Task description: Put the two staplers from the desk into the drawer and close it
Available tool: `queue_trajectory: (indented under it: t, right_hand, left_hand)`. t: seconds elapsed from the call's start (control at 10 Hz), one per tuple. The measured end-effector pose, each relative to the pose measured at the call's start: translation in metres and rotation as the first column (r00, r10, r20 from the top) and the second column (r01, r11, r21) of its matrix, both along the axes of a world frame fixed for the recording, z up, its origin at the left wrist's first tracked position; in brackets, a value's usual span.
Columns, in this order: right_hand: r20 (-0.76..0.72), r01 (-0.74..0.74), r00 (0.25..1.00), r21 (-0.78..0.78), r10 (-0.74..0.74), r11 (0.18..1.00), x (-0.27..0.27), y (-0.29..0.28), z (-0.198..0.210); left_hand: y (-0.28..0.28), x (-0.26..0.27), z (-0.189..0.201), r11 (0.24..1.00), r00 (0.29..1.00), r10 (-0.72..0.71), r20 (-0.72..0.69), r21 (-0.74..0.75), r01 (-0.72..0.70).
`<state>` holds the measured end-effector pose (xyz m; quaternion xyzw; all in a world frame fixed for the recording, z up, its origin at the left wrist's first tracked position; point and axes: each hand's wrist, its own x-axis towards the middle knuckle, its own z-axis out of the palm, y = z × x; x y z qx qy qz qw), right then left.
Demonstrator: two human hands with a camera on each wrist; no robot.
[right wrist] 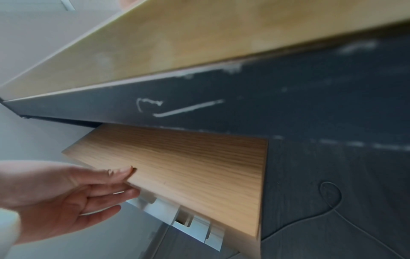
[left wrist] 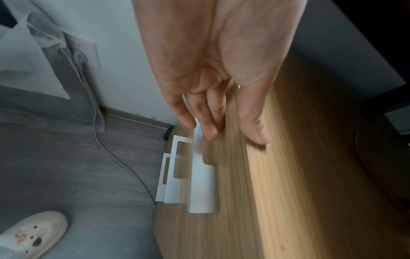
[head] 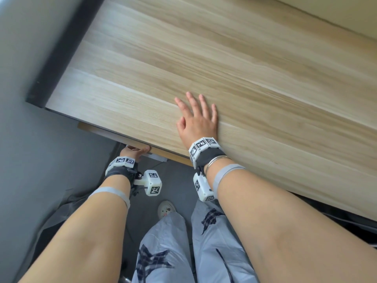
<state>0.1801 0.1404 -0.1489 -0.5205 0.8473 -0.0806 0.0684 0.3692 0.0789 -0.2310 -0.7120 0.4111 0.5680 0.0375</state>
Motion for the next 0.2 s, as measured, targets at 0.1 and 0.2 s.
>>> queue_trajectory:
  t: [0.1,0.2]
  right_hand:
    - [0.012,-0.015,1.0,0.006,0.015,1.0,0.001,0.0,0.001]
    - [0.066,-0.04,0.997,0.089,0.035,0.995,-0.005,0.002,0.009]
  left_hand:
    - [0.002,0.005,0.002,0.991,0.99,0.105,-0.095,0.091,-0.097]
    - [0.005,0.012,0.019,0.997,0.999,0.034,-0.028,0.075,-0.032]
